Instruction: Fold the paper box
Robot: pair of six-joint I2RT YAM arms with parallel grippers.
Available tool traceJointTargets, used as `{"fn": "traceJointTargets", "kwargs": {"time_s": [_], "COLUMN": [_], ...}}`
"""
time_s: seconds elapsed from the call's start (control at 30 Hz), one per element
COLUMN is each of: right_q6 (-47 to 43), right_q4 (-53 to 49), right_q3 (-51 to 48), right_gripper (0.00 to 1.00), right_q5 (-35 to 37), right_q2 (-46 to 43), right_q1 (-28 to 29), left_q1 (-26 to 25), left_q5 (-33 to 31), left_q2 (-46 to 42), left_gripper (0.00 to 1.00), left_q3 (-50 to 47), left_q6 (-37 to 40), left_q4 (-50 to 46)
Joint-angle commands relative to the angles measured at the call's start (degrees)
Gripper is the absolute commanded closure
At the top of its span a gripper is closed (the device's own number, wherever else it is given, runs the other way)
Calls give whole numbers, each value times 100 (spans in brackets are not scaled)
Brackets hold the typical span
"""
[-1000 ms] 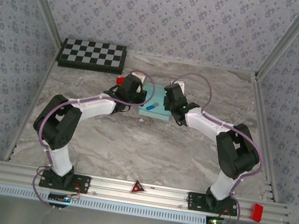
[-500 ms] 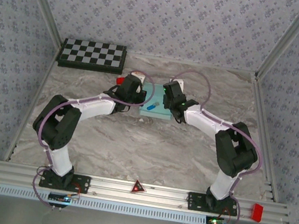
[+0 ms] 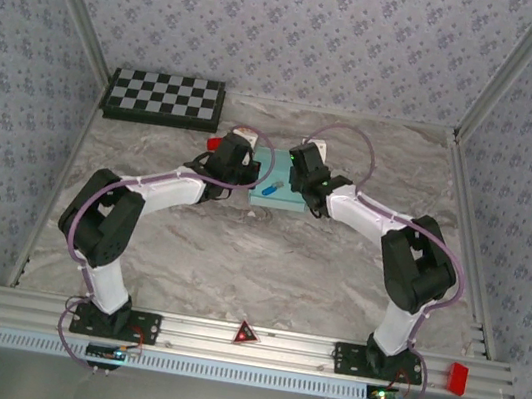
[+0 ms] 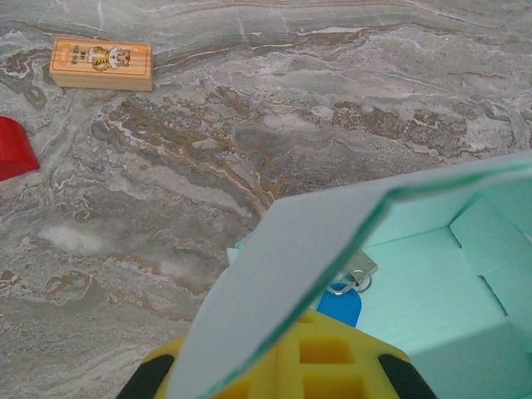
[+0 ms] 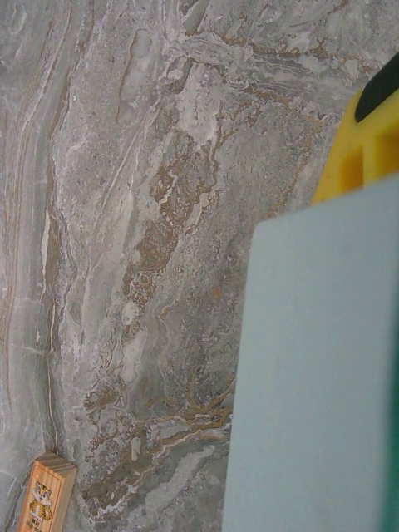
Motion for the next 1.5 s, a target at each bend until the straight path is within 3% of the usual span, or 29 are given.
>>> {"fn": "traceJointTargets", "kwargs": {"time_s": [0.0, 0.93, 1.47], "right_q6": [137, 406, 471], "right_q4": [-35, -184, -202], "right_q3": [185, 367, 375], "right_gripper": [78, 74, 83], "right_q5": [-54, -116, -132], "right_q2": [108, 283, 320], "right_q1": [35, 26, 35], "left_q1": [-60, -60, -65], "left_q5": [284, 343, 503], "left_q2": [-119, -104, -25], "left_gripper": [97, 95, 99], "left_q3": [-51, -89, 47], "left_q6": [-100, -186, -324], "left_q4": [9, 141, 146]}}
